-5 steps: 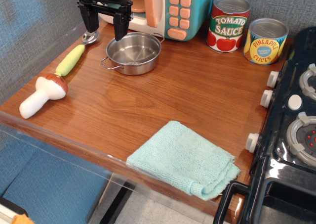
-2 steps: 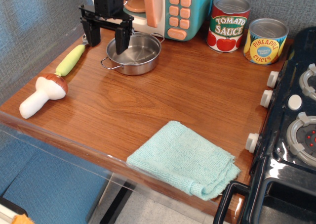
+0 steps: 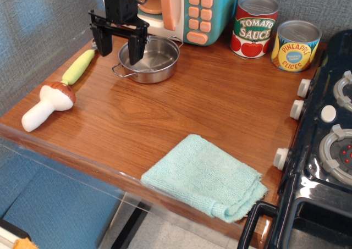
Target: Move blue cloth to right of mushroom.
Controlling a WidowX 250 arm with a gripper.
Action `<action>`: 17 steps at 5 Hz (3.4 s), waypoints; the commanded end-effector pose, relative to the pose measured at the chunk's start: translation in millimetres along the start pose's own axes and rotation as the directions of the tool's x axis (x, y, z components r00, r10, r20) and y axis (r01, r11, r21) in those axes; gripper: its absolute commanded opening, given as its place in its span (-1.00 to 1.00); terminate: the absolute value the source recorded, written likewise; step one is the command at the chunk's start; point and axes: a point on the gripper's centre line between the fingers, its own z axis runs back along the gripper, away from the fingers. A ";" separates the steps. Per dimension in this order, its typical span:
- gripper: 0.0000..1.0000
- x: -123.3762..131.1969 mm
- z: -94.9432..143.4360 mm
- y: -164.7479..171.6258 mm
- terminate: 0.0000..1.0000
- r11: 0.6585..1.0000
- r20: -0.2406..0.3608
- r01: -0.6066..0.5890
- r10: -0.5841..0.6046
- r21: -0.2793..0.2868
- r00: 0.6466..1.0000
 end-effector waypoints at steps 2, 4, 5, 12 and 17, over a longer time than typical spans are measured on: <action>1.00 -6.5 97.1 -63.3 -1.00 0.982 0.259 0.157 -0.178 0.101 0.949; 1.00 -44.5 88.0 -155.3 -1.00 0.947 0.244 0.319 -0.320 0.044 0.915; 1.00 -67.9 72.4 -175.3 -1.00 0.942 0.211 0.334 -0.336 0.047 0.918; 1.00 -124.2 -21.9 -208.8 -1.00 0.905 0.041 0.424 -0.425 0.044 0.904; 1.00 -116.2 -28.0 -134.9 -1.00 0.948 0.092 0.294 -0.306 0.118 0.948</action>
